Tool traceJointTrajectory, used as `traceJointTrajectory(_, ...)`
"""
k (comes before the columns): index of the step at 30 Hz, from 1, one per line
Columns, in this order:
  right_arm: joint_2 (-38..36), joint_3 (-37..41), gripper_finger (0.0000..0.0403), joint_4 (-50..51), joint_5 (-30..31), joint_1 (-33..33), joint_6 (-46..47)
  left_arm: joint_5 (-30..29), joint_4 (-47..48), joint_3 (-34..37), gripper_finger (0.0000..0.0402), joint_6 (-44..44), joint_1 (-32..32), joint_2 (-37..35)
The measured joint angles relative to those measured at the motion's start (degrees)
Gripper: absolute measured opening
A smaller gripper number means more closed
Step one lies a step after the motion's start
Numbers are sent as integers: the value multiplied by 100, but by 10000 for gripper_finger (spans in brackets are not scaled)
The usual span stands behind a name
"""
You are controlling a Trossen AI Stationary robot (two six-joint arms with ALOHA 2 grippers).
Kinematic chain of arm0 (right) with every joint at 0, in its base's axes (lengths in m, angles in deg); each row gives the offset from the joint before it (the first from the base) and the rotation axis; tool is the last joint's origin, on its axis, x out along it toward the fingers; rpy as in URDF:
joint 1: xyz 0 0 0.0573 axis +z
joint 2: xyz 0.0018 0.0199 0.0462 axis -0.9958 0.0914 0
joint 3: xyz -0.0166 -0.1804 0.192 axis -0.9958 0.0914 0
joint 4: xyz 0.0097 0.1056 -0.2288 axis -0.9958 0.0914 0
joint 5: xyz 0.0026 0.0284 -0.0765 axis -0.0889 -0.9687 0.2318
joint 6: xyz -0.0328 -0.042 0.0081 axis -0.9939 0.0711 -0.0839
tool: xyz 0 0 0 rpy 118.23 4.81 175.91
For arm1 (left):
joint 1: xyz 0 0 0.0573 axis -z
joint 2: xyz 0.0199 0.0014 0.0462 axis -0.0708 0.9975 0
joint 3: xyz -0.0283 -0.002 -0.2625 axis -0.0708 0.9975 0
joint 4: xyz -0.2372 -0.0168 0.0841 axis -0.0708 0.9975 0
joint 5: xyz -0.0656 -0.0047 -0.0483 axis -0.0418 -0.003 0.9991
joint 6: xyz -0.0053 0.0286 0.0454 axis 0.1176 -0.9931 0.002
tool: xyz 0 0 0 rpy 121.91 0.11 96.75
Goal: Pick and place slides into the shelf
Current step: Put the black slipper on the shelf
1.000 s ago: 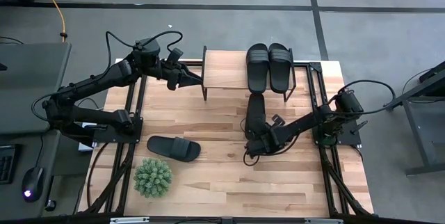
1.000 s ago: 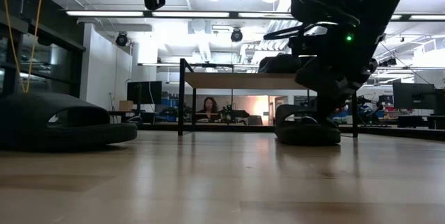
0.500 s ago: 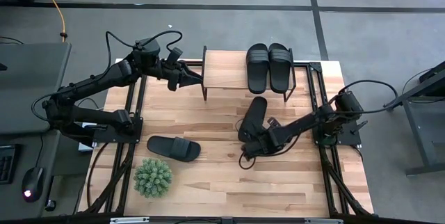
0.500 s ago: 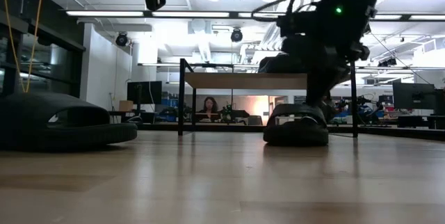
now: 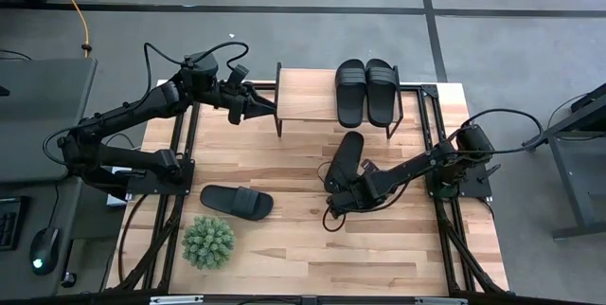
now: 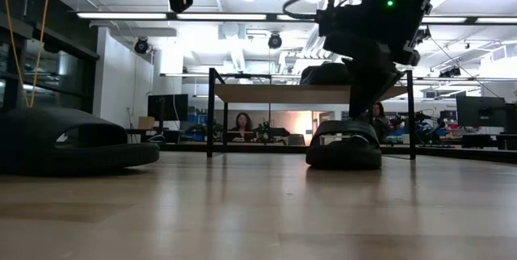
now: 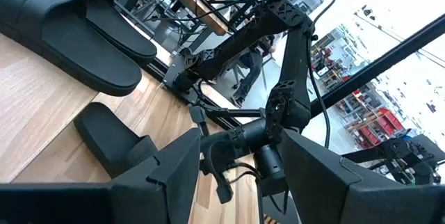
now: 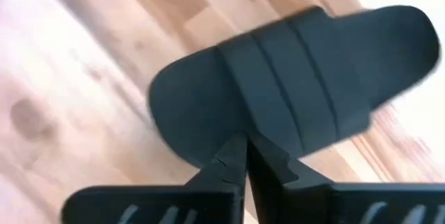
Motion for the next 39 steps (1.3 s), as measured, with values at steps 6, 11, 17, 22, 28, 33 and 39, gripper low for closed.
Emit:
traceJointTrajectory(6,0,0,78,-176,-1,22,-735,38,131,0,186,-185,-2,0)
traceJointTrajectory(11,0,12,162,-43,342,17,-984,40,372,0,186,-421,-2,0)
traceJointTrajectory(17,192,13,232,32,640,4,-1293,15,675,0,186,-754,-1,0)
traceJointTrajectory(22,430,16,243,11,773,-4,-1099,0,847,0,186,-948,-1,0)
traceJointTrajectory(28,444,17,243,32,1050,-127,-1148,-2,1021,0,186,-1137,-2,0)
traceJointTrajectory(33,525,17,243,-5,1062,-243,-1372,-2,1034,0,186,-1204,-1,0)
traceJointTrajectory(39,562,17,243,-213,1167,-307,-1381,-2,1034,0,186,-1203,-1,0)
